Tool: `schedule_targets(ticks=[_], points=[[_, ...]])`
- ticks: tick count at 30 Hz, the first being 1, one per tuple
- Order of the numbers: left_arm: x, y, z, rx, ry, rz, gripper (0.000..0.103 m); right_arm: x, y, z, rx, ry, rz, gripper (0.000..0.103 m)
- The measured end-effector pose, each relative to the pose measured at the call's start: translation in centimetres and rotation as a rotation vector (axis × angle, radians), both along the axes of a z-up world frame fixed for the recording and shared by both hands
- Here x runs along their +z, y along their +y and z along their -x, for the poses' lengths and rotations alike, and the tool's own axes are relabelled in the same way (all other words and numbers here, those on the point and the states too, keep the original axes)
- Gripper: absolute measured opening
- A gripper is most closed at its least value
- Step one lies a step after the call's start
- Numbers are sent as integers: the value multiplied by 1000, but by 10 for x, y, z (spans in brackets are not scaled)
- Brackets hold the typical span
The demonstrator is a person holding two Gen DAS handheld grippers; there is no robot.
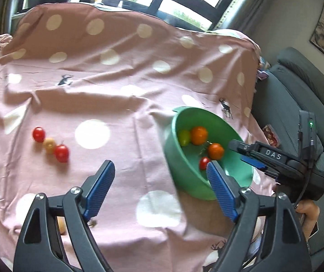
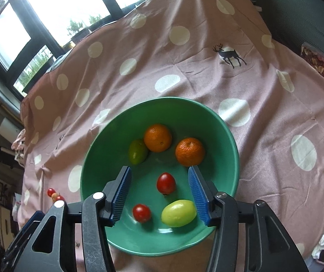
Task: Organize fruits
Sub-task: 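Grasp a red cherry tomato with the right gripper while the left gripper grasps another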
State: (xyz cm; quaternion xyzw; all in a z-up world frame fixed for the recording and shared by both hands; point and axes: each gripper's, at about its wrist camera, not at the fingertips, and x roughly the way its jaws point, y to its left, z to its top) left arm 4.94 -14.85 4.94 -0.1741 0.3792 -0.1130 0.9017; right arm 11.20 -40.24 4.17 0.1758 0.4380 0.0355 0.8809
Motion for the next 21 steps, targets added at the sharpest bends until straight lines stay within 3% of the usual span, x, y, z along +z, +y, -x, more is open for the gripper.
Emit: schedule_targets(ticks=[3, 6, 8, 15, 21], points=[[-4, 30, 9, 48, 11, -18, 86, 3, 12, 0, 13, -16, 2, 58], [-7, 54, 10, 106, 16, -102, 86, 4, 25, 1, 41, -33, 4, 59], [-9, 75, 6, 156, 1, -118, 86, 5, 33, 2, 52, -46, 5, 60], [-42, 152, 5, 317, 37, 24, 86, 5, 67, 5, 98, -88, 42, 65], [-49, 170, 3, 362, 76, 54, 85, 4, 98, 7, 179, -107, 35, 65]])
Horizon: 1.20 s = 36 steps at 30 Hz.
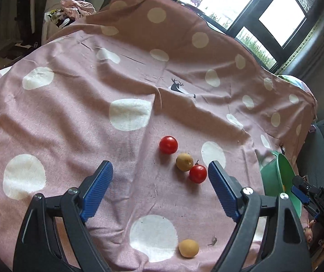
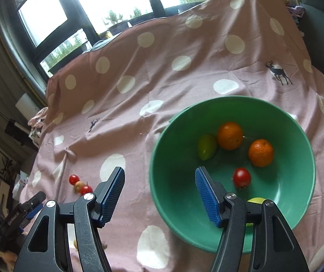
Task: Organize fruits
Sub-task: 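Grasp a red cherry tomato with the right gripper while the left gripper grasps another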
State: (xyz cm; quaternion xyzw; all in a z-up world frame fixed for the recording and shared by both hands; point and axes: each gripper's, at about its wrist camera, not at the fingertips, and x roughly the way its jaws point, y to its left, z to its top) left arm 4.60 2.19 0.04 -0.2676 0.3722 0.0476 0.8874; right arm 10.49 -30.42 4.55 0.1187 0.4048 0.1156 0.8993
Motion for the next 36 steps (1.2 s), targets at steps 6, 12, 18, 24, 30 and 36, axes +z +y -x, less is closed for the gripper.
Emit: schedule_targets(ticks=[6, 12, 18, 24, 30, 36], points=[[0, 12, 0, 17, -1, 3, 81, -4, 55, -2, 163, 24, -41, 65], [-1, 24, -1, 37, 3, 33, 68, -32, 131, -25, 287, 119, 7, 49], [-3, 29, -2, 37, 17, 59, 66, -61, 166, -41, 337, 212, 38, 41], [-3, 30, -3, 35, 21, 73, 66, -73, 172, -42, 348, 216, 80, 40], [-3, 25, -7, 24, 27, 61, 66, -76, 179, -36, 373, 191, 107, 28], [2, 6, -26, -47, 42, 25, 66, -60, 143, -22, 321, 212, 59, 27]])
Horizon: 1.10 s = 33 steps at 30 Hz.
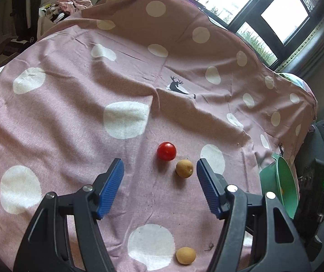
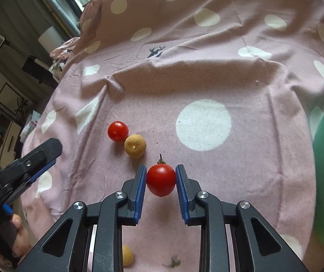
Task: Organize fruits
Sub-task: 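Grasp a red cherry tomato with the right gripper while the left gripper grasps another, then carry both held tomatoes over the green bowl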
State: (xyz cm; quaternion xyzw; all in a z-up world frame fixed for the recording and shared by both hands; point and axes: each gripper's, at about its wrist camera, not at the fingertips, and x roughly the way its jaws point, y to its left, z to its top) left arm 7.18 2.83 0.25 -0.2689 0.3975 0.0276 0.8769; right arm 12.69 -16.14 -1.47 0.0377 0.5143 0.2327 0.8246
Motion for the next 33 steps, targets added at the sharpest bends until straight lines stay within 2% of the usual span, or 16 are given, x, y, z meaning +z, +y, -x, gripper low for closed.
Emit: schedule_targets(ticks=[6, 8, 11, 18, 25, 28, 33], points=[[0, -14, -43, -45, 48, -61, 65, 9, -43, 9, -73, -17, -35, 27], [-10, -16, -56, -54, 86, -65, 56, 11, -49, 5, -89, -6, -41, 27], [-24, -16, -65, -45, 130, -48, 51, 15, -56, 4, -96, -13, -61, 27], [-39, -16, -73, -45, 162, -27, 49, 14, -57, 7, -90, -1, -70, 27], [-42, -20, -75, -39, 152, -77, 29, 16, -62, 9, -96, -1, -78, 27], [-43, -23, -75, -37, 147, -107, 28, 16, -65, 9, -103, 1, -85, 27], [-42, -25, -69, -33, 147, -114, 27, 18, -66, 11, -110, -5, -81, 27]])
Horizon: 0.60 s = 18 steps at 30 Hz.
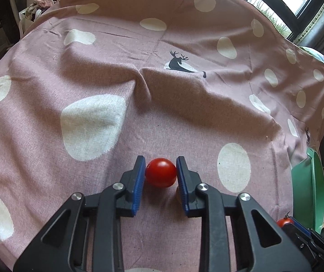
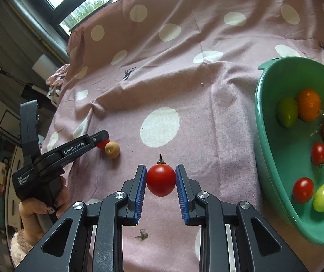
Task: Organize fruits
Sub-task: 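Carry both held tomatoes over the green bowl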
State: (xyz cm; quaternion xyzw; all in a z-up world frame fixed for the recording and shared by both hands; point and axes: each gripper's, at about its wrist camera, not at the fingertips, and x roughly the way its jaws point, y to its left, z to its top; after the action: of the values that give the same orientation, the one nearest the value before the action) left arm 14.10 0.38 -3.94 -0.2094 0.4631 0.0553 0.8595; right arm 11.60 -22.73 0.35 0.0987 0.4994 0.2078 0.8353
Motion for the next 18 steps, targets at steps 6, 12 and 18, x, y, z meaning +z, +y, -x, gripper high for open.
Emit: schedule_targets(ticks=[6, 12, 18], points=[[19, -8, 22, -1, -56, -17, 27, 3, -2, 2, -8, -12, 9, 27], [45, -23, 57, -29, -130, -40, 27, 2, -8, 4, -14, -2, -18, 27], [62, -43, 88, -51, -202, -17, 27, 2, -24, 6, -43, 8, -53, 28]])
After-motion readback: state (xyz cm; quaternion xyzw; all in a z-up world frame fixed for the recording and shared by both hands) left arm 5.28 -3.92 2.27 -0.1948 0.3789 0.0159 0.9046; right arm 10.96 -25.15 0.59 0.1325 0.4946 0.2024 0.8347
